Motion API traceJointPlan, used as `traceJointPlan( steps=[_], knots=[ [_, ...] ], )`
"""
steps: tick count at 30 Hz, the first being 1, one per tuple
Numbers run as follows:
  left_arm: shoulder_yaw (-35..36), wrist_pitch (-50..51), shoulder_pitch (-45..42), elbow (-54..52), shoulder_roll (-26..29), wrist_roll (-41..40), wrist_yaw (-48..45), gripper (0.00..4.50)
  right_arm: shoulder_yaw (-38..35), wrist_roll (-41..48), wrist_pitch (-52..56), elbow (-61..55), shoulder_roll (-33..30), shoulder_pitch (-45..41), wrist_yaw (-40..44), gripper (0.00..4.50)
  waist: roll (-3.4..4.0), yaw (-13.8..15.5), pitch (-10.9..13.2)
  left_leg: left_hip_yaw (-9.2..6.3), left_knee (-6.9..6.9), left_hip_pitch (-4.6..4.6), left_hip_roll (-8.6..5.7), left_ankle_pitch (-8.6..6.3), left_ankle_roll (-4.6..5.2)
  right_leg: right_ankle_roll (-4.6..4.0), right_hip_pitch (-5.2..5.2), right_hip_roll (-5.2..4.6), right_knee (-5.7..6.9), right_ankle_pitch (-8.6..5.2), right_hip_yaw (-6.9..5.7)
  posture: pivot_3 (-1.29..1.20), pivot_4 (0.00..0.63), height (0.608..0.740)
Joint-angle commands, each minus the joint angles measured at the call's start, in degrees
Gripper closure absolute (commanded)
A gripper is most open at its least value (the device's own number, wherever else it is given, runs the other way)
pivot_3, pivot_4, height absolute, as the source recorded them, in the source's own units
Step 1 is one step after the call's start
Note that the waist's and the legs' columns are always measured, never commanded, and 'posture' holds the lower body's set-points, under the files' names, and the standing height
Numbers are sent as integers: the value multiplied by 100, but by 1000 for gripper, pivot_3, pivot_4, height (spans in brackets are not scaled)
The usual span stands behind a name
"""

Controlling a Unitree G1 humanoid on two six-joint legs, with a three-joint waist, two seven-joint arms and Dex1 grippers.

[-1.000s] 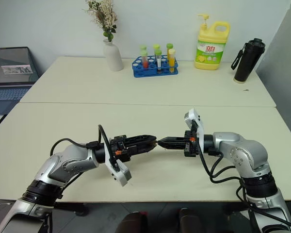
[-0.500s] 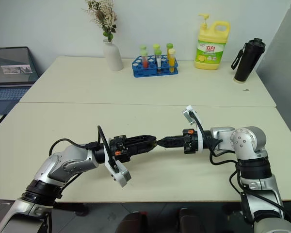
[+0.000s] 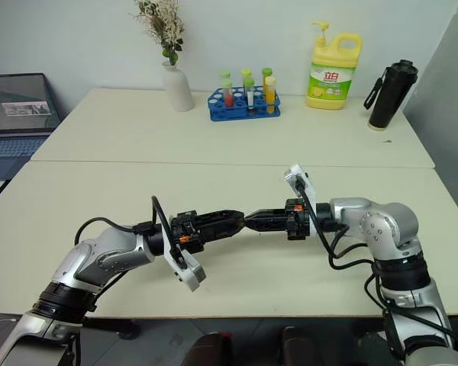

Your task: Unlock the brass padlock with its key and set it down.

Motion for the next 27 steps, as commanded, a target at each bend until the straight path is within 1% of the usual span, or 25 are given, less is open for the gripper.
traceJointPlan(
  steps=[1, 3, 4, 6, 9, 14, 20, 27],
  knots=[
    [3, -15, -30, -76, 41, -55, 31, 3507, 73, -221, -484, -253, -267, 39, 282, 2022, 0, 1, 0, 0, 0, 0, 0, 0, 0, -1, 0, 0, 0, 1, -1, 0, 150, 740],
    [1, 6, -22, -76, 47, -82, 23, 3507, 204, -514, -879, -347, -726, 231, 685, 1318, 0, 21, 0, -1, 0, 0, 0, 0, 0, -3, 0, 0, 0, 2, -2, 0, 150, 740],
    [5, 5, -21, -70, 52, -89, 26, 3507, 238, -582, -992, -356, -834, 279, 771, 1304, 0, 37, 0, -4, 0, -1, -3, 0, 0, -3, 0, -2, -2, 2, -5, 0, 150, 740],
    [2, 25, -24, -85, 44, -107, 25, 3507, 218, -609, -1089, -374, -858, 324, 741, 1304, 0, 21, 0, 0, 1, -2, -6, 0, 0, -3, 1, -7, -3, 2, -2, 0, 150, 740],
    [-18, 44, -31, -95, 25, -123, 23, 3507, 240, -589, -1099, -441, -641, 371, 564, 1304, 0, -23, 0, 1, 0, 2, -2, 0, 0, -2, 1, -5, -1, 1, 0, 0, 150, 740],
    [-38, 55, -50, -94, 3, -130, 12, 3507, 353, -628, -1111, -481, -356, 385, 436, 1304, 0, -12, 0, -1, -2, 3, 8, 0, 0, -3, 0, 4, 2, 2, -3, 0, 150, 740],
    [-65, 82, -49, -111, -17, -139, 1, 3507, 514, -773, -1192, -351, -100, 346, 314, 1304, 0, -4, 0, 0, 0, 1, -1, 0, 0, -6, 1, -3, 0, 3, -2, 0, 150, 740],
    [-89, 123, -52, -117, -23, -120, 20, 3507, 525, -760, -1194, -164, 101, 312, 236, 1304, 0, -4, 0, -1, 0, 2, -1, 0, 0, -7, 1, -2, 1, 4, -2, 0, 150, 740]
  ],
)
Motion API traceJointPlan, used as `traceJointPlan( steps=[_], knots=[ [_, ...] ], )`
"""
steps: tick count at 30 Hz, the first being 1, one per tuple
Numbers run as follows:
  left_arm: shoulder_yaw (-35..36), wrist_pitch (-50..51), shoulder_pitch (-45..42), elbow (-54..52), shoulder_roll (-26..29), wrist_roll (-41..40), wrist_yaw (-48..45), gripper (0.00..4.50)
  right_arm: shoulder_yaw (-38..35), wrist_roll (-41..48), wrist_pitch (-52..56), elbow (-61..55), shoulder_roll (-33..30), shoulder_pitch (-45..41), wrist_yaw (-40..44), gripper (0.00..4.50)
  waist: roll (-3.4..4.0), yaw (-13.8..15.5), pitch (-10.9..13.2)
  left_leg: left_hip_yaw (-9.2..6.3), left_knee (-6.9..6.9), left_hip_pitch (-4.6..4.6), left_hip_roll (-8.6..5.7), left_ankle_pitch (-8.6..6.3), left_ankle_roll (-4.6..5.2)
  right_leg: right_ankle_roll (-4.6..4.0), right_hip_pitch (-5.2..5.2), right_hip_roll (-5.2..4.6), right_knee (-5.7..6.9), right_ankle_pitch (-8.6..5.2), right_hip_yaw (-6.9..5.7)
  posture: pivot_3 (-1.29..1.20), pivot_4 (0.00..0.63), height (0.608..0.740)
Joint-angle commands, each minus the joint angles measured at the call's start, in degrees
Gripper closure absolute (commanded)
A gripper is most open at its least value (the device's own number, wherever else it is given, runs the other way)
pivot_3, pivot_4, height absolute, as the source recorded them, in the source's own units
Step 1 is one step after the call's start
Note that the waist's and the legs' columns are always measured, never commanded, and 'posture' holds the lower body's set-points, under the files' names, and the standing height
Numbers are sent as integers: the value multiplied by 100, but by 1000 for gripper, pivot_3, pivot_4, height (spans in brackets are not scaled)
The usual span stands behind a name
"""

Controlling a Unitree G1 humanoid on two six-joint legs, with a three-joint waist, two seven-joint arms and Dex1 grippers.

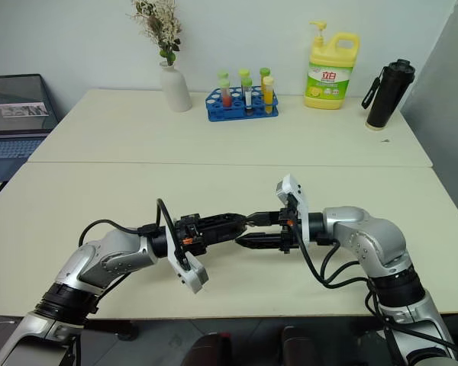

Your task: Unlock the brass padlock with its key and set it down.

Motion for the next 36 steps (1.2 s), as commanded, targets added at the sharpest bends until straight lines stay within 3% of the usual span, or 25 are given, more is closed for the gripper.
traceJointPlan(
  steps=[1, 2, 5, 12, 31, 36],
  knots=[
    [36, 9, -64, -138, 2, -112, 38, 3507, -115, 27, -72, 33, 77, -114, -48, 1304, 0, 0, 0, 0, 0, 0, 1, 0, 0, 0, 0, 0, 0, 0, -1, 0, 150, 740],
    [35, 12, -56, -144, 1, -107, 38, 3507, -126, 33, -69, 64, 87, -126, -45, 1304, 0, 0, 0, 0, 0, 0, 1, 0, 0, 0, 0, 0, 0, 0, 0, 0, 150, 740],
    [35, 12, -41, -154, 3, -105, 39, 3507, -171, 89, -27, 132, 114, -162, -39, 1885, 0, 0, 0, 0, 0, 0, 1, 0, 0, 0, 0, 0, 0, 0, 0, 0, 150, 740],
    [26, -1, -23, -165, 10, -87, 36, 3507, -294, 288, 182, 216, 155, -244, -13, 4250, 0, 0, 0, -1, 0, 0, 0, 0, 0, -1, 0, 0, 0, 0, -1, 0, 150, 740],
    [-61, 97, 33, -160, 48, -366, -145, 3507, -353, 296, 311, 117, 294, -272, 8, 4270, 0, 0, 0, -1, -1, 0, 1, 0, 0, 0, 0, 0, 1, 0, -1, 0, 150, 740],
    [-159, 282, 97, -239, 86, -902, -493, 1992, -391, 297, 322, 108, 312, -283, -41, 4331, 0, -1, 0, -1, -1, 0, 1, 0, 0, 0, 0, 0, 1, 0, -1, 0, 150, 740]
  ],
)
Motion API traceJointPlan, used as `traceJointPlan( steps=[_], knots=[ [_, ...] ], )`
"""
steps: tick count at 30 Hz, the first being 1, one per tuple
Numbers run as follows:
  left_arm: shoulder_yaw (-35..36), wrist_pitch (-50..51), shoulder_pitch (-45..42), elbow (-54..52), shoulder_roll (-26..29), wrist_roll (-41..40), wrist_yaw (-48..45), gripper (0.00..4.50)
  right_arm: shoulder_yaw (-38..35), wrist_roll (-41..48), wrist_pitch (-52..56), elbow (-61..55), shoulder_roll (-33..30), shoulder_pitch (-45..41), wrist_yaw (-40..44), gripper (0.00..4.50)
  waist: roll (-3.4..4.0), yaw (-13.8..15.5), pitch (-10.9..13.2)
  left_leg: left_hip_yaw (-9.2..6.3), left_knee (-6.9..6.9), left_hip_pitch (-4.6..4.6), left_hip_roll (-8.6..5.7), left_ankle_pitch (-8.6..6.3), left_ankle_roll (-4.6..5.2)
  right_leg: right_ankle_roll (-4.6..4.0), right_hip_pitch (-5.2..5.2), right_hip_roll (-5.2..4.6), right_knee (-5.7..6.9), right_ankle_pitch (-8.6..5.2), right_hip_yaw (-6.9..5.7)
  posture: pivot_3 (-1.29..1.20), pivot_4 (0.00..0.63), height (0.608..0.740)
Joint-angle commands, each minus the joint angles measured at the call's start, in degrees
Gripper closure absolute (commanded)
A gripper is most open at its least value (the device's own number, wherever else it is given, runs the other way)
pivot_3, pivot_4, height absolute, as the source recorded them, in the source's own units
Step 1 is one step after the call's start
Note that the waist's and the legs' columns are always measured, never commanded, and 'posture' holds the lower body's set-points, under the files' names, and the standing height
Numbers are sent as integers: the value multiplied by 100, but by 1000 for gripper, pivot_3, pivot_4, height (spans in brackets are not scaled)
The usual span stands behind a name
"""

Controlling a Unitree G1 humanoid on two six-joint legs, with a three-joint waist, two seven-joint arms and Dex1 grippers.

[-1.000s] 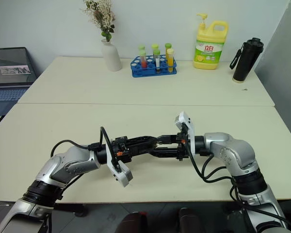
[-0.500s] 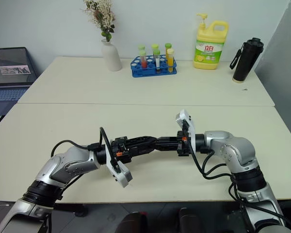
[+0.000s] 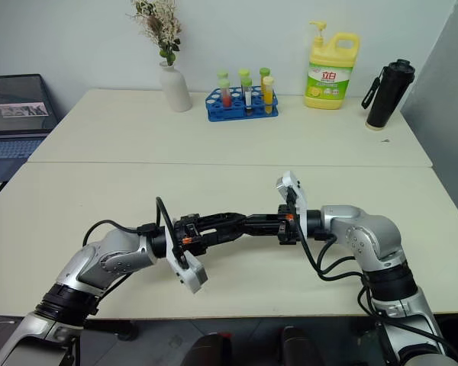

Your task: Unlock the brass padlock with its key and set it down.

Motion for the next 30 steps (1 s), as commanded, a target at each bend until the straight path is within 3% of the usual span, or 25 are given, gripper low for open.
traceJointPlan(
  steps=[1, 5, 14, 18, 21, 27, 30],
  knots=[
    [-38, -17, 60, -207, 81, -269, -141, 1617, -175, 143, -38, -163, 6, -132, -30, 4331, 0, 0, 0, 0, 0, 0, 0, 0, 0, 0, 0, 0, 0, 0, 0, 0, 150, 740],
    [-45, 117, 279, -380, 178, -597, -367, 421, -163, 98, -100, -107, -2, -140, -62, 4331, 0, 0, 0, 0, 0, 0, 0, 0, 0, 0, 0, 0, 0, 0, 0, 0, 150, 740],
    [521, 1047, 1259, -1548, 399, -1584, -627, 385, -129, -186, -409, 234, -60, -138, -67, 4331, 1, -10, 1, 1, -1, 1, 7, 0, 0, 1, -1, 0, 0, -1, 0, 0, 150, 740],
    [805, 1788, 1861, -2183, 576, -2393, -888, 1275, -79, -357, -597, 431, -114, -160, -5, 4331, 1, -11, 1, 2, 0, 2, 7, 0, 0, 11, 0, 1, -1, -7, 1, 0, 150, 740],
    [1022, 3022, 2369, -2585, 669, -3442, -1143, 2315, -46, -438, -723, 487, -149, -177, 73, 4331, 3, -15, 2, 5, -2, 2, 7, 0, 0, 11, -1, 1, -4, -7, 3, 0, 150, 740],
    [1556, 5524, 1913, -2920, 888, -5398, -1588, 4327, 102, -620, -1012, 348, -316, -156, 400, 4331, 2, 7, 3, -4, 1, 3, 14, 0, 0, 25, -1, 23, -3, -16, -3, 0, 150, 740],
    [1710, 6334, 1492, -2912, 919, -6083, -1853, 4500, 198, -675, -1173, 208, -397, -128, 577, 4331, 1, -5, 3, 0, 3, 3, 16, 0, 0, 28, -1, 36, -4, -18, 1, 0, 150, 740]
  ],
)
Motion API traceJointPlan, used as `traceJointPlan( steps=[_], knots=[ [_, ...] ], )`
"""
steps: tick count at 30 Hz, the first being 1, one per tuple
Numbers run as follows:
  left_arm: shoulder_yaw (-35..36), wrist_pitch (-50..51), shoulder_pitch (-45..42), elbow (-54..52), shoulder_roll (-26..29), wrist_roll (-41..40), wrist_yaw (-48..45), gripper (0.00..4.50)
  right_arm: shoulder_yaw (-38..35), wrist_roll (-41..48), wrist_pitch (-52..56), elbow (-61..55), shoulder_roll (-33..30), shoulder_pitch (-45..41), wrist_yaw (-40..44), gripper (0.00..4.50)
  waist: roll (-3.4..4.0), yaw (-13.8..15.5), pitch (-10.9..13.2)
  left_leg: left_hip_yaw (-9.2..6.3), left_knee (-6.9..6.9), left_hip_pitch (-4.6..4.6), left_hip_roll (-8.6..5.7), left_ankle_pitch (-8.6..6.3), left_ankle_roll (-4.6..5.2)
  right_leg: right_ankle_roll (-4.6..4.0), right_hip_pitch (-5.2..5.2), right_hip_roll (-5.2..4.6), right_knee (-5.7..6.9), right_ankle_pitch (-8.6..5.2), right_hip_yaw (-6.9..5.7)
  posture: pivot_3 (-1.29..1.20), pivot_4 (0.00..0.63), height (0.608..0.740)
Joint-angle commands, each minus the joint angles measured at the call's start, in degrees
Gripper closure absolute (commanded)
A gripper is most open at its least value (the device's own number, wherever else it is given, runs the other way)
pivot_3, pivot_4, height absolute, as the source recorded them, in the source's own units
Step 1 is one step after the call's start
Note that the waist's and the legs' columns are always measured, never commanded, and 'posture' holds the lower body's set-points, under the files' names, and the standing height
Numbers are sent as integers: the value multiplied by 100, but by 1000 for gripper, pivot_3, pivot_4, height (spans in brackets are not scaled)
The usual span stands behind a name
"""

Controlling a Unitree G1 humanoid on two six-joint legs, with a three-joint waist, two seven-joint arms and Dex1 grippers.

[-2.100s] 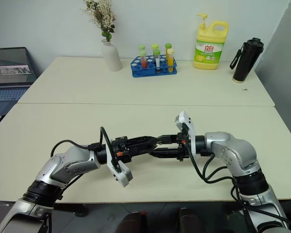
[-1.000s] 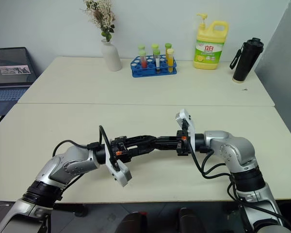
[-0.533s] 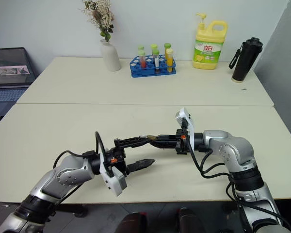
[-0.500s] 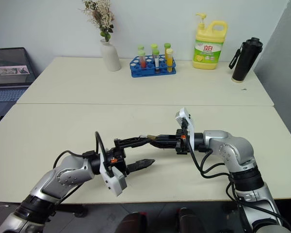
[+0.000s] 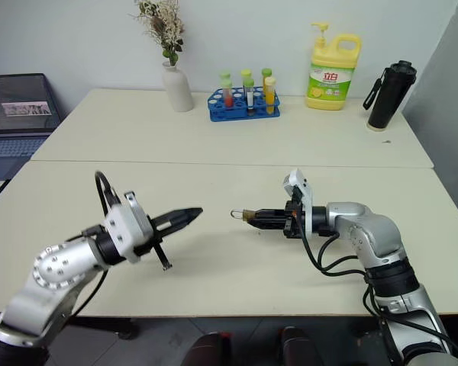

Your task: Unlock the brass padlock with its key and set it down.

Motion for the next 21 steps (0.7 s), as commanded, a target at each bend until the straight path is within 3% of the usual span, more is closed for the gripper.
traceJointPlan(
  steps=[1, 9, 21],
  knots=[
    [222, 862, -427, -177, 63, -806, -340, 4500, 10, -8, -255, -378, -98, -67, 269, 4331, 0, -4, 0, 2, -1, 0, -1, 0, 0, 0, -1, 1, -1, 0, 2, 0, 150, 740],
    [-373, 1584, -1222, 501, -348, -871, -1327, 4500, -82, 132, -167, -658, -59, -64, 328, 4331, 1, -3, 0, 2, -3, -1, -8, 0, 0, -1, -1, 3, -1, 0, 5, 0, 150, 740],
    [-592, 1205, -1542, 1158, -938, -69, -1770, 4500, -143, 285, -25, -838, -100, -2, 227, 4331, 0, 1, 0, 1, -2, -3, -22, 0, 0, -7, -3, 0, -1, 4, 8, 0, 150, 740]
  ],
)
